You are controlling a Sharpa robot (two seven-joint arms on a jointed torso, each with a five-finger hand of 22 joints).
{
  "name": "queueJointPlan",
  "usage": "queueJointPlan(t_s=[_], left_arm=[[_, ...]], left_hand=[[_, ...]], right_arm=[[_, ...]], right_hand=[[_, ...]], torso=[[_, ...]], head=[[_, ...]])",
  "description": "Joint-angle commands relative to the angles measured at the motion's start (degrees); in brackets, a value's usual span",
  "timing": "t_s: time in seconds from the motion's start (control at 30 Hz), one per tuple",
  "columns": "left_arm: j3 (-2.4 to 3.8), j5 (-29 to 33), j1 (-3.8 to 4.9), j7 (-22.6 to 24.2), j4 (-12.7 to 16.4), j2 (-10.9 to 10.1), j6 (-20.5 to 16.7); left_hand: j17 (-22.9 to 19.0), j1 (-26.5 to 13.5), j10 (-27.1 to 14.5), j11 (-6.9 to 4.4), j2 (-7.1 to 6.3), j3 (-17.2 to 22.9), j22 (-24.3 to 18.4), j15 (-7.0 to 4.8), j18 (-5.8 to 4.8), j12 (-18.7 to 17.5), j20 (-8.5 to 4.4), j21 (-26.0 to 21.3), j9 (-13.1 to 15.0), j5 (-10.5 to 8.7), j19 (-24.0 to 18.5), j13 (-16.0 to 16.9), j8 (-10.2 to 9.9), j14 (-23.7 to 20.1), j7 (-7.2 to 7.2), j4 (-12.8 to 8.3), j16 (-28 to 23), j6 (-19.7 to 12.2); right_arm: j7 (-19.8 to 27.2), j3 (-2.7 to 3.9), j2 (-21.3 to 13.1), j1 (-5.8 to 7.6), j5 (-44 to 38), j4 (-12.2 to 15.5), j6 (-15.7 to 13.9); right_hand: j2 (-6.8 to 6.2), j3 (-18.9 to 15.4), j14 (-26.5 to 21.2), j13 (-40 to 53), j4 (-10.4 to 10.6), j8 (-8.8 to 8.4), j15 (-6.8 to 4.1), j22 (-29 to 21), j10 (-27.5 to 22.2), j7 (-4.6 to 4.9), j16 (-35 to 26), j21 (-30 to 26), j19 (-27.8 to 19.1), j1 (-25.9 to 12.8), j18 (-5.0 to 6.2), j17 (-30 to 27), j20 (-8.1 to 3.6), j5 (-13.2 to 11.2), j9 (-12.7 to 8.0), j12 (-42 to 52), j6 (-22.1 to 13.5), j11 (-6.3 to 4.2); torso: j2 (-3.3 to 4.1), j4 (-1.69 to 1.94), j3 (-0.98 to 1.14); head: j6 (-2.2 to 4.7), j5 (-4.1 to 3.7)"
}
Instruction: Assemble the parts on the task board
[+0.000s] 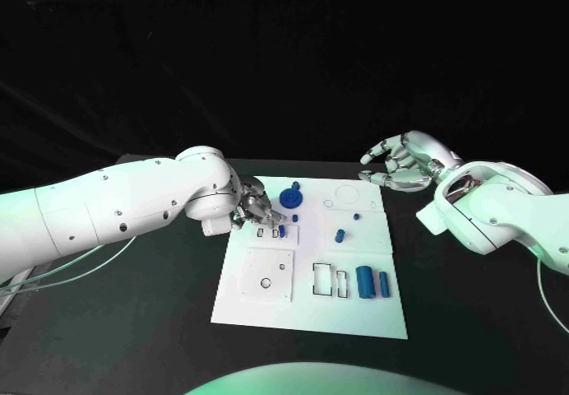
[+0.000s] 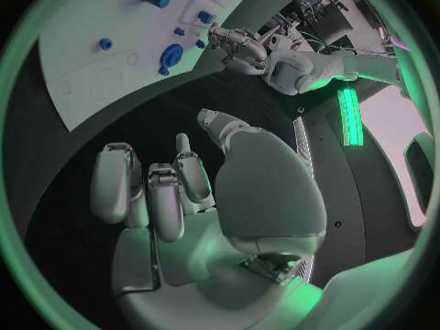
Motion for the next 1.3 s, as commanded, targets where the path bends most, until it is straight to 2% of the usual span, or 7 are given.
queueJointPlan(t_s=[0.03,0.23,0.53,0.63,0.93,1.17,1.3], left_arm=[[-0.13,-0.66,0.13,-1.19,-0.18,0.60,3.25],[-0.29,-0.69,0.16,-1.27,-0.61,1.38,3.33],[-0.37,-0.88,0.17,-1.35,-1.30,2.23,3.60],[-0.39,-0.89,0.17,-1.37,-1.54,2.44,3.73],[-0.40,-0.50,0.16,-1.40,-2.36,3.10,3.85],[-0.40,-0.33,0.16,-1.46,-3.24,3.64,4.21],[-0.40,-0.30,0.16,-1.53,-3.64,3.78,4.88]], left_hand=[[15.07,-0.71,0.22,0.44,0.11,-0.44,0.10,0.53,0.13,0.43,0.01,-0.26,-0.91,-0.32,0.43,0.28,-1.15,5.92,0.13,0.07,0.20,-0.66],[15.07,-0.96,1.21,0.20,0.23,-0.80,0.18,0.46,0.17,2.11,0.09,-0.39,-0.95,-0.33,0.62,2.05,-0.19,5.92,-0.29,0.06,0.20,1.99],[15.07,-1.23,1.56,0.21,0.30,-1.00,0.66,0.42,0.08,2.74,0.04,-0.12,-1.07,-0.30,0.87,2.70,-0.51,5.92,-0.21,0.10,0.20,1.46],[15.07,-1.20,1.69,0.23,0.55,-0.95,0.76,0.44,0.06,3.04,0.03,-0.10,-1.14,0.23,0.93,3.00,-0.66,5.92,-0.20,0.07,0.20,1.26],[15.07,-1.11,1.75,0.20,0.67,-0.92,0.82,0.43,0.05,3.22,0.03,-0.10,-1.10,0.72,0.97,3.17,-0.55,5.92,-0.24,0.05,0.20,1.46],[15.07,-0.91,1.71,0.17,0.78,-0.82,0.80,0.41,0.06,3.26,0.02,-0.14,-1.05,1.09,0.98,3.17,-0.46,5.92,-0.29,0.01,0.20,1.58],[15.07,-0.29,1.46,0.04,0.96,-0.45,0.72,0.31,0.09,3.16,-0.05,-0.31,-0.82,2.30,0.94,3.00,-0.03,5.92,-0.45,0.00,0.20,2.13]], right_arm=[[-0.63,0.01,0.00,0.01,-0.51,-0.05,1.11],[-0.77,0.01,0.00,0.01,-0.53,-0.07,1.17],[-0.95,0.01,0.00,0.01,-0.55,-0.08,1.35],[-1.05,0.01,0.03,0.01,-0.56,-0.14,1.47],[-1.11,0.00,0.28,0.00,-0.56,-0.36,1.85],[-1.15,-0.02,0.51,-0.01,-0.56,-0.59,2.13],[-1.21,-0.03,0.55,-0.01,-0.56,-0.65,2.18]], right_hand=[[-0.12,0.09,5.97,-0.06,0.13,0.18,-0.32,-0.10,0.07,-0.08,0.23,-0.26,-0.29,-0.25,-0.12,15.09,-0.26,0.31,0.09,-0.12,0.09,-0.27],[-0.14,0.08,5.97,-0.22,0.23,0.21,-0.32,-0.31,-0.04,-0.09,0.23,-0.51,-0.43,-0.36,-0.06,15.09,-0.27,0.33,0.12,-0.23,0.01,-0.27],[-0.14,0.08,5.97,-0.22,0.23,0.21,-0.32,-0.31,-0.04,-0.09,0.23,-0.51,-0.43,-0.36,-0.06,15.09,-0.27,0.33,0.12,-0.23,0.01,-0.27],[-0.14,0.08,5.97,-0.22,0.23,0.21,-0.32,-0.31,-0.04,-0.09,0.23,-0.51,-0.43,-0.36,-0.06,15.09,-0.27,0.33,0.12,-0.23,0.01,-0.27],[-0.13,0.08,5.94,-0.31,0.40,0.31,-0.33,-0.51,-0.08,-0.10,0.19,-0.77,-0.57,-0.53,0.00,14.98,-0.29,0.32,0.18,-0.30,-0.04,-0.29],[-0.11,0.08,5.88,-0.32,0.44,0.34,-0.34,-0.64,-0.09,-0.11,0.11,-0.91,-0.65,-0.56,0.03,14.77,-0.29,0.32,0.20,-0.31,-0.04,-0.29],[-0.10,0.09,5.86,-0.59,0.49,0.37,-0.34,-0.85,-0.29,-0.11,0.07,-1.15,-0.79,-0.60,0.09,14.68,-0.30,0.31,0.22,-0.50,-0.05,-0.30]], torso=[[0.04,-0.07,-0.03],[0.05,-0.05,-0.04],[0.10,-0.09,-0.02],[0.07,-0.11,-0.02],[0.07,-0.06,0.06],[0.05,0.01,0.03],[0.05,-0.02,0.01]], head=[[-0.10,0.05],[-0.21,0.01],[-0.51,-0.03],[-0.62,-0.09],[-0.73,-0.11],[-0.83,-0.15],[-0.88,-0.44]])
